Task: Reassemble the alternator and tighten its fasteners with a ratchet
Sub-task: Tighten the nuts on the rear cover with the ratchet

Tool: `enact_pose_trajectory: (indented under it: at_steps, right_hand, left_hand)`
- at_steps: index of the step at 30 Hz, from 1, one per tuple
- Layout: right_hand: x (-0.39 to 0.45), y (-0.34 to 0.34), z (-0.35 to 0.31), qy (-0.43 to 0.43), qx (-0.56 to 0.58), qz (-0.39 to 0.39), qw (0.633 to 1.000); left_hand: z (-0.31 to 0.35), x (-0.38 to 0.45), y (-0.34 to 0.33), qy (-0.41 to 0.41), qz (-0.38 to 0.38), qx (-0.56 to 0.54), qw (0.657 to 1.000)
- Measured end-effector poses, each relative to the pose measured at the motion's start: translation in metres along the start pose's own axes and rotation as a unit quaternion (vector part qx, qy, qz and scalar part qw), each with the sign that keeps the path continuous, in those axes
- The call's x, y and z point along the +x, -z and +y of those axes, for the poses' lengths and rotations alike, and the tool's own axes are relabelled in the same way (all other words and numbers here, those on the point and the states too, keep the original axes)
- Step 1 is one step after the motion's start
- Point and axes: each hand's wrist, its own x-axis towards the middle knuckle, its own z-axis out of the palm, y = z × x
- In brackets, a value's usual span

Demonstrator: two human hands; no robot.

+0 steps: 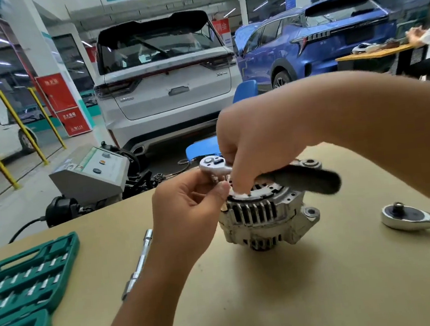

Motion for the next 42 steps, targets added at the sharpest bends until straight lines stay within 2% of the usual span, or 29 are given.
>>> enact_pose_trajectory:
  at_steps: [3, 10, 13, 17, 19, 21, 22, 23, 27, 31, 33, 36, 38, 40, 42]
  right_hand:
    - [0.004, -0.003, 0.005, 0.038, -0.001, 0.022, 0.999]
    - [0.002, -0.005, -0.002, 0.022, 0.026, 0.001, 0.999]
    - [-0.002, -0.003, -0.001, 0.017, 0.052, 0.02, 0.998]
    - [-0.016, 0.009, -0.006, 0.021, 0.183, -0.101, 0.978]
    - [-0.014, 0.008, -0.003, 0.019, 0.148, -0.079, 0.986]
    - [-0.009, 0.002, -0.001, 0.008, 0.064, -0.005, 0.998]
    - [-0.008, 0.0, 0.0, 0.006, 0.057, 0.017, 0.998]
    - [-0.009, 0.0, -0.002, 0.011, 0.073, 0.022, 0.997]
    - [-0.013, 0.01, -0.005, 0.013, 0.172, -0.079, 0.982]
    - [-0.009, 0.004, 0.0, 0.008, 0.068, 0.001, 0.998]
    - [-0.01, 0.003, -0.002, 0.015, 0.103, 0.007, 0.995]
    - [-0.013, 0.008, -0.004, 0.023, 0.174, -0.062, 0.982]
    - [-0.011, 0.007, -0.001, 0.021, 0.152, -0.047, 0.987]
    - [-0.007, 0.004, -0.001, 0.007, 0.096, 0.002, 0.995]
    - [-0.006, 0.0, -0.003, 0.009, 0.107, 0.015, 0.994]
  left_hand:
    - [-0.002, 0.002, 0.003, 0.01, 0.001, -0.01, 1.0]
    - [-0.003, 0.002, -0.001, 0.023, 0.024, -0.004, 0.999]
    - [-0.005, 0.002, 0.002, 0.039, 0.017, -0.025, 0.999]
    - [-0.003, 0.0, -0.003, 0.021, 0.033, 0.0, 0.999]
    - [-0.003, 0.001, 0.0, 0.027, 0.024, -0.007, 0.999]
    - [-0.002, 0.003, 0.002, 0.034, 0.01, -0.024, 0.999]
    - [-0.002, 0.003, 0.002, 0.034, 0.006, -0.028, 0.999]
    - [-0.002, 0.003, 0.001, 0.034, 0.003, -0.03, 0.999]
    - [-0.001, 0.001, -0.004, 0.029, 0.014, -0.018, 0.999]
    - [-0.001, 0.003, -0.001, 0.035, -0.001, -0.026, 0.999]
    - [0.001, 0.003, -0.001, 0.038, 0.0, -0.02, 0.999]
    - [0.001, 0.003, -0.002, 0.027, 0.009, 0.007, 1.0]
    - [-0.001, 0.004, 0.0, 0.034, 0.007, 0.005, 0.999]
    - [-0.001, 0.005, 0.003, 0.047, -0.003, -0.015, 0.999]
    - [0.0, 0.006, 0.002, 0.05, -0.009, -0.024, 0.998]
